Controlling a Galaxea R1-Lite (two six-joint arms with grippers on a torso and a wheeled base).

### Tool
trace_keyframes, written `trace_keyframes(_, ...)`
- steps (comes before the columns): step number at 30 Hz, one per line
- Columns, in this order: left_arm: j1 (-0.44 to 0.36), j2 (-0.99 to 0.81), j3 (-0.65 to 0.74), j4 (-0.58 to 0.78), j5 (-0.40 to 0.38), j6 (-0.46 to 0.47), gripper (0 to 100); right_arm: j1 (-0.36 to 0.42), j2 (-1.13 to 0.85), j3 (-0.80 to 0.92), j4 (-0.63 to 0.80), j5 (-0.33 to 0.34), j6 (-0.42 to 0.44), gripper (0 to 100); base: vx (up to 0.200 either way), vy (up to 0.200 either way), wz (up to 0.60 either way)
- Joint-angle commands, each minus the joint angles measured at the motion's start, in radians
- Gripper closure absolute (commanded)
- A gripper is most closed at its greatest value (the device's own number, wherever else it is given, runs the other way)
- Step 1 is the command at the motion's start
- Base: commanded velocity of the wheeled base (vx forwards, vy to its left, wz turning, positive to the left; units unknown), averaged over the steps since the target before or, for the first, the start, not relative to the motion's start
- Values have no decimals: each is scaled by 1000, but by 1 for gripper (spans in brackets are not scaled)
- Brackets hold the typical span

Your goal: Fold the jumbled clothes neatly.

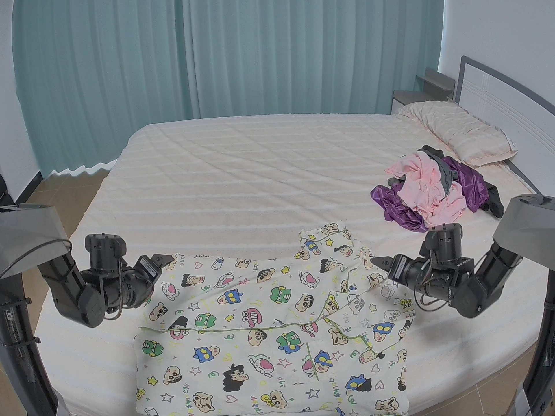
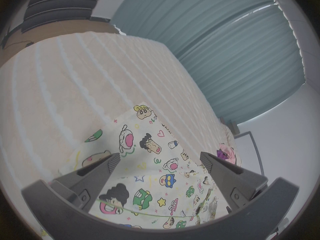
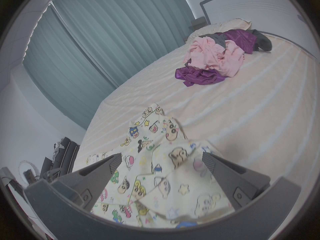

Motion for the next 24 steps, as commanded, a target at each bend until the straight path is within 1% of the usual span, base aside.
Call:
trace_keyframes(1,108,113,-288,180,-139,174,0,65,-185,298,-197,-57,95,0,0,0,0)
trace_keyframes(3,116,158,-314,184,-121,228,0,65,-188,309,-208,-54,106,0,0,0,0)
trace_keyframes(5,119,184,-337,184,-101,237,0,64,-184,349,-239,-48,118,0,0,0,0)
trace_keyframes(7,122,196,-348,183,-99,248,0,64,-182,367,-253,-39,118,0,0,0,0)
trace_keyframes(8,128,202,-351,184,-99,268,0,67,-181,372,-262,-27,118,0,0,0,0)
trace_keyframes(10,130,205,-353,184,-99,277,0,68,-181,374,-265,-24,118,0,0,0,0)
trace_keyframes(11,130,233,-353,183,-98,337,0,71,-182,378,-276,-13,117,0,0,0,0)
trace_keyframes(12,130,239,-353,183,-98,352,0,73,-187,378,-277,-13,117,0,0,0,0)
trace_keyframes(17,130,259,-354,181,-98,372,0,79,-188,378,-277,-11,117,0,0,0,0)
trace_keyframes(20,128,279,-360,181,-99,398,0,96,-185,377,-277,-13,117,0,0,0,0)
trace_keyframes(21,130,291,-371,184,-99,421,0,105,-190,377,-277,-14,115,0,0,0,0)
trace_keyframes(24,128,299,-383,184,-98,438,0,120,-194,377,-279,-16,114,0,0,0,0)
